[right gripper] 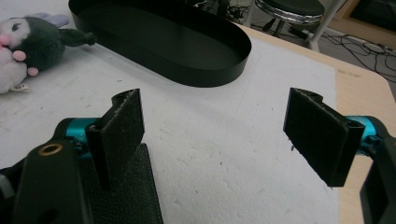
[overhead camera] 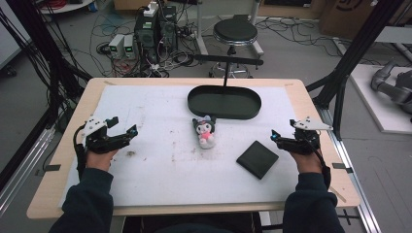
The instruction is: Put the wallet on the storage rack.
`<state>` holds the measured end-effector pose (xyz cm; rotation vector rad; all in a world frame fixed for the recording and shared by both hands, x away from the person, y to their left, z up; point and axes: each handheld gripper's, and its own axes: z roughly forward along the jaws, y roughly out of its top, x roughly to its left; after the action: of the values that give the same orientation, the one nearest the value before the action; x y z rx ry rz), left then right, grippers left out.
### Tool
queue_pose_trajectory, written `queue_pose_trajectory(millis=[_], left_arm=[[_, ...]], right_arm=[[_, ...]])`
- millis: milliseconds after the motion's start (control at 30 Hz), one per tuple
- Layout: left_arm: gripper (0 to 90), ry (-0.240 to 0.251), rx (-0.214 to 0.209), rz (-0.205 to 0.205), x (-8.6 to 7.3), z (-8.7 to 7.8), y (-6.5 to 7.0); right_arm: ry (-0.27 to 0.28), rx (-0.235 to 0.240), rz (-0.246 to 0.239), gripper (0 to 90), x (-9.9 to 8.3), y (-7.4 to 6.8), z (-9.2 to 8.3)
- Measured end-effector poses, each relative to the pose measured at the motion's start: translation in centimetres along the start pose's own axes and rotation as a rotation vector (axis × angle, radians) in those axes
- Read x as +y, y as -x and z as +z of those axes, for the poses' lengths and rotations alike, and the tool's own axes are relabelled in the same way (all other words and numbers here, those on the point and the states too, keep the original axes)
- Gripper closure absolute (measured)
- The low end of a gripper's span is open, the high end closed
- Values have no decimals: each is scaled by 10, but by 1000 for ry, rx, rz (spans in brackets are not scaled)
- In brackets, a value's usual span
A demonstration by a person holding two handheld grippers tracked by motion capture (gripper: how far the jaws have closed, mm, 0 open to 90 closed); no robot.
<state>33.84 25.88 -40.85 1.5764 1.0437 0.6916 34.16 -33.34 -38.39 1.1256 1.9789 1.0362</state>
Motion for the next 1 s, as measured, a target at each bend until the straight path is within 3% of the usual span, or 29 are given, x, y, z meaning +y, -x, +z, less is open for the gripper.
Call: queue_pose_trajectory(millis=[367, 600, 800, 1000], left_arm=[[187, -19, 6, 6, -1, 3, 3], [191, -22, 6, 12, -2, 3, 4], [194, -25, 9, 5, -2, 1, 2], [197, -30, 8, -3, -4, 4, 1]], right_arm=[[2, 15, 10, 208, -2, 1, 0], [-22, 83, -59, 210, -2, -11, 0], [-58, 166, -129, 270, 0, -30, 0], [-114, 261, -209, 293, -7, -67, 5]])
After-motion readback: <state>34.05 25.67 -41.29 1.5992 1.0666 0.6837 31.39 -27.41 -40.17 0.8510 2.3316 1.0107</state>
